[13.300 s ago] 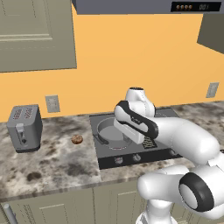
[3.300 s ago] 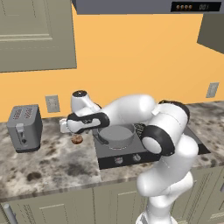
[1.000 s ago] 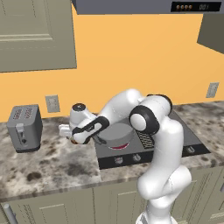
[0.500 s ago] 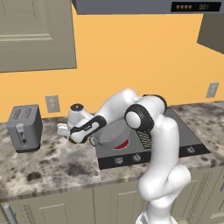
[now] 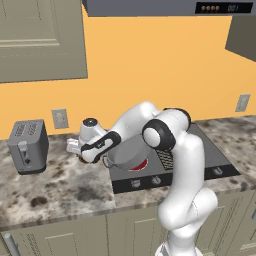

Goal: Turn on the burner for the pot on the stove. Wait thirty seconds for the pot to heat up. Then add the mushroom to the pot.

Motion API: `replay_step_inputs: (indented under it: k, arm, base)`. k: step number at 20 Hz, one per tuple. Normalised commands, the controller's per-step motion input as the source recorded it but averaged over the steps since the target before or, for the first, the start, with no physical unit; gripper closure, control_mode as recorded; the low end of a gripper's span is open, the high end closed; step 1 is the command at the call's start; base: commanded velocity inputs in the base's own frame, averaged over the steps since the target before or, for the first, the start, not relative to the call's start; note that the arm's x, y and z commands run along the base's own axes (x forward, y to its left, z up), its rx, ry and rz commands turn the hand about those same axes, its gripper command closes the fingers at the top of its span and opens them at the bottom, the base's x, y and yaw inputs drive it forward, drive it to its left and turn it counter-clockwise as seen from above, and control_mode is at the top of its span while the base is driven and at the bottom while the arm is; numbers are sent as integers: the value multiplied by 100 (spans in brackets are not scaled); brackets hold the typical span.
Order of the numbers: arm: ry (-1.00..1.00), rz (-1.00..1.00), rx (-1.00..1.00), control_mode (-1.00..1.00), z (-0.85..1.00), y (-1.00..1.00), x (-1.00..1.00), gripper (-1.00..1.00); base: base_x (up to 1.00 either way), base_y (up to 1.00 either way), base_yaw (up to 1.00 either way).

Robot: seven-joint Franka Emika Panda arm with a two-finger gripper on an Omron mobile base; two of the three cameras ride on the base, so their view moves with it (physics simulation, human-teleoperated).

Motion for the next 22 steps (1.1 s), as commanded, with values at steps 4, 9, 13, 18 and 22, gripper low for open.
replay_step_inputs:
  k: [4, 9, 13, 18, 22]
  arm:
    - [0, -5, 2, -100, 0, -11, 0, 100]
    - [0, -6, 4, -100, 3, -17, -7, 100]
    - [-9, -7, 0, -100, 35, -11, -18, 100]
    - [-7, -6, 0, -100, 21, 0, -1, 100]
    - [-7, -6, 0, -100, 38, -16, -10, 100]
  base:
    - [0, 0, 0]
    - [0, 0, 0]
    - [0, 0, 0]
    - [0, 0, 0]
    - [0, 0, 0]
